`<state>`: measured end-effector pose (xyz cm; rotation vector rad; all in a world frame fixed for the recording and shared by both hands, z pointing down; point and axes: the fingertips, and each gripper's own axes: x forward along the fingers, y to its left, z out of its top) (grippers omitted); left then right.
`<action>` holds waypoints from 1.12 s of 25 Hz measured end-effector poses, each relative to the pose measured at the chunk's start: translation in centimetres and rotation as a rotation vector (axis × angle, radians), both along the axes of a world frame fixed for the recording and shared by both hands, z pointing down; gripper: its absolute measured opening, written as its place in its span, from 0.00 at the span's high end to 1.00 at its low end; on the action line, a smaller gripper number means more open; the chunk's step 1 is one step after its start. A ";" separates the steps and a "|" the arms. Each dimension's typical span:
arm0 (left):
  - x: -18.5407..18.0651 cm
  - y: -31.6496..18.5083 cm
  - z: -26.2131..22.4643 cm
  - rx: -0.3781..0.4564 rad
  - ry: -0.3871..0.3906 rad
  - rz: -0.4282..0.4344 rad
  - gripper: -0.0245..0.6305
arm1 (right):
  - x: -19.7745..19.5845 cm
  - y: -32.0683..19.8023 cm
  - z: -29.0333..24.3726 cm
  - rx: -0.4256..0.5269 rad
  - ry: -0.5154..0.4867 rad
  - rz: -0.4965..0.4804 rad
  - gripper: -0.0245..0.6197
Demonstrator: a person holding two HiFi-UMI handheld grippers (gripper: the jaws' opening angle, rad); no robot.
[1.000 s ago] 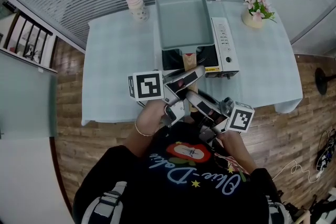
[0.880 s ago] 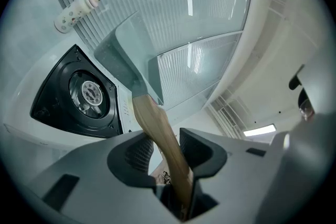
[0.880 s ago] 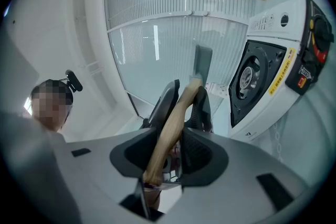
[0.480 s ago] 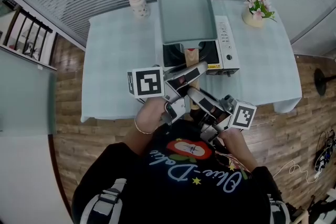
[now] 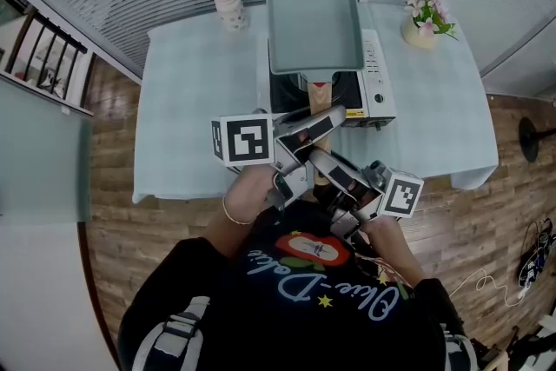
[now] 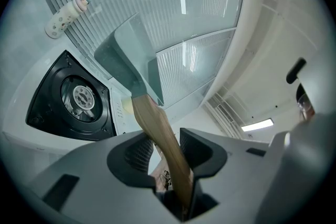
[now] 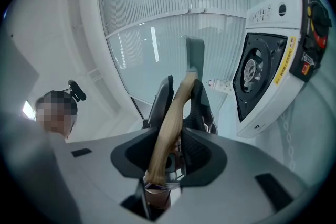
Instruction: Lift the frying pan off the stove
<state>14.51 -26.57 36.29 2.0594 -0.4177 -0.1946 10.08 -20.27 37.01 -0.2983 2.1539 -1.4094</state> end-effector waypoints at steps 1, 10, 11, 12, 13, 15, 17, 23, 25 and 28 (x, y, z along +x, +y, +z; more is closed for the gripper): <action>0.0 0.0 0.1 -0.002 -0.001 0.000 0.75 | 0.0 0.0 0.2 -0.002 0.002 0.000 0.76; 0.1 0.0 -0.1 0.005 -0.013 0.005 0.75 | -0.2 0.0 -0.2 0.003 0.018 -0.005 0.77; 0.1 0.0 0.0 0.006 -0.015 0.006 0.75 | -0.3 0.0 -0.2 0.003 0.019 -0.006 0.77; 0.1 0.0 0.0 0.006 -0.015 0.007 0.75 | -0.3 0.0 -0.1 0.002 0.019 -0.007 0.77; 0.1 0.1 0.1 0.005 -0.015 0.006 0.75 | -0.3 0.0 0.0 0.002 0.018 -0.007 0.77; 0.0 0.1 0.1 0.003 -0.015 0.005 0.75 | -0.3 0.1 0.1 -0.005 0.012 -0.006 0.77; 0.0 0.1 0.1 0.001 -0.016 0.004 0.75 | -0.3 0.1 -0.1 -0.008 0.008 -0.006 0.77; 0.0 0.0 0.5 -0.008 -0.015 0.004 0.75 | -0.3 0.0 0.3 -0.018 0.015 -0.008 0.76; 0.0 0.0 0.5 -0.010 -0.016 0.005 0.75 | -0.4 0.0 0.3 -0.019 0.013 -0.008 0.76; -0.1 0.1 0.6 -0.015 -0.017 0.005 0.74 | -0.5 0.1 0.2 -0.023 0.013 -0.009 0.76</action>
